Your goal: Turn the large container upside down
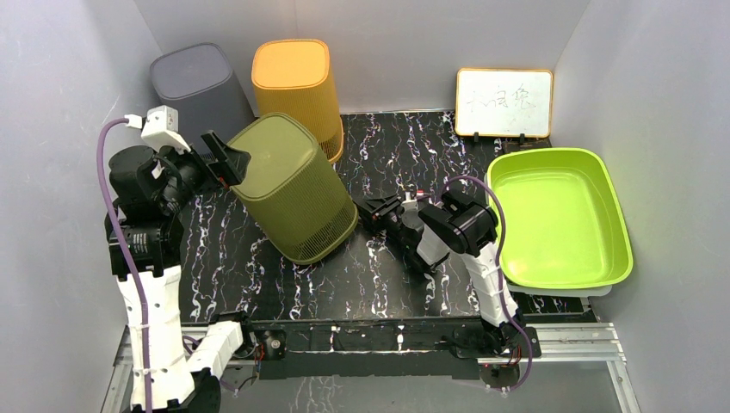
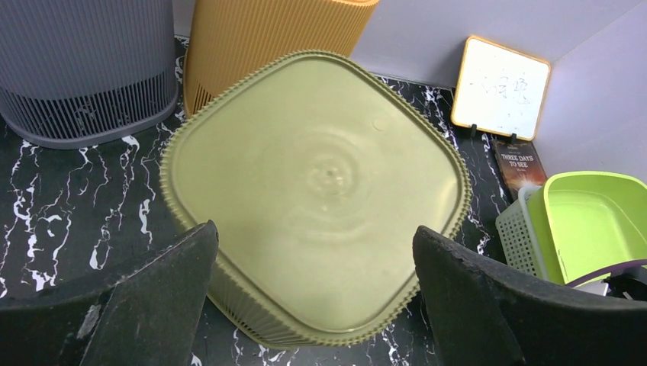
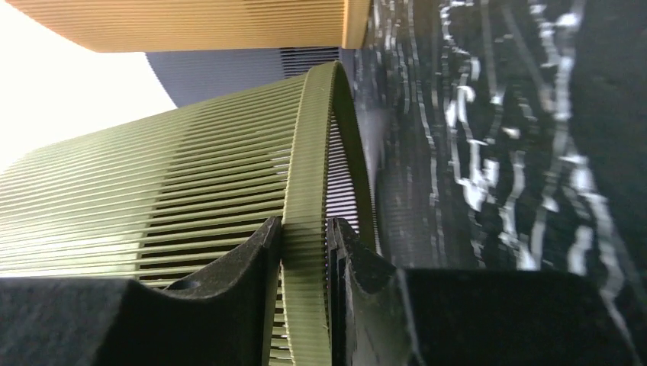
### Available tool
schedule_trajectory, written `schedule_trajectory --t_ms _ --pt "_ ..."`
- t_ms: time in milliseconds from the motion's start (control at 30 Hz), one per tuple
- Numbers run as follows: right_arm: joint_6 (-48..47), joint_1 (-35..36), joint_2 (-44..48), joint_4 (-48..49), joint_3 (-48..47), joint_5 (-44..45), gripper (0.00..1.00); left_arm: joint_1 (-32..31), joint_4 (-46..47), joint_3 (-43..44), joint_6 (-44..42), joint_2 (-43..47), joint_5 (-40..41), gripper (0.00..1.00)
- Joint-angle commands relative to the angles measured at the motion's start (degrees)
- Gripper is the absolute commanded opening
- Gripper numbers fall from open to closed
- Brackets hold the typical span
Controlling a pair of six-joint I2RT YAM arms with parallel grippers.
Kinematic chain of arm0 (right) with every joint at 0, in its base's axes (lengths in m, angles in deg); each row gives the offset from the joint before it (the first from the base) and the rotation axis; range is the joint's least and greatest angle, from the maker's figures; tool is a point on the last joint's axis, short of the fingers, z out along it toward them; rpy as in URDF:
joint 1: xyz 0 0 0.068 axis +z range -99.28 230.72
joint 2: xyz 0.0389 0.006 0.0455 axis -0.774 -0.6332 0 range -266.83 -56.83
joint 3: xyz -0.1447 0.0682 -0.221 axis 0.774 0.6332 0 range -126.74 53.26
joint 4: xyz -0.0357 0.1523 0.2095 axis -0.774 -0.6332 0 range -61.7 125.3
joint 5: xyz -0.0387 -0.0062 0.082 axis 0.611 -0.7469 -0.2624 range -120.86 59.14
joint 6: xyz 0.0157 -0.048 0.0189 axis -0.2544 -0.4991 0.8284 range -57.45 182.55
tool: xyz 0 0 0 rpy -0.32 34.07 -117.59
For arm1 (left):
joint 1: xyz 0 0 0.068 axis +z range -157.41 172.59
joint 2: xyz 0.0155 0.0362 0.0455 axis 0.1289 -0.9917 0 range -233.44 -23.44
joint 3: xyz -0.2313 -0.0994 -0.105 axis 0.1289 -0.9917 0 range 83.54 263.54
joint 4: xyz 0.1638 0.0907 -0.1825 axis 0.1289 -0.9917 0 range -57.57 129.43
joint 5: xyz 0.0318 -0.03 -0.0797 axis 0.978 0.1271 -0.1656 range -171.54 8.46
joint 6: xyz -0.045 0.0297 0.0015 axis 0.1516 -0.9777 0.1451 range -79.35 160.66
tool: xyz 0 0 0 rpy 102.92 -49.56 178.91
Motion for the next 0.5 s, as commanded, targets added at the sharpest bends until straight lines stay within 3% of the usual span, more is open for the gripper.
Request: schedule_trajectory --t_ms 0,167,467 --pt "-2.12 -1.13 -2.27 18.14 2.68 -2.09 0.23 -0.18 1.47 -0.55 -0.71 1.14 0.39 0.98" --pt "-6.34 -1.51 -0.56 12.0 2.54 -3.73 0.24 -0.15 1.66 -1.53 -0.86 1.99 1.59 0.98" --pt "-26.61 -1.85 13.01 -23.1 -1.4 -2.98 0.26 -0.19 1.24 -4.95 -1.3 3.5 4.04 0.98"
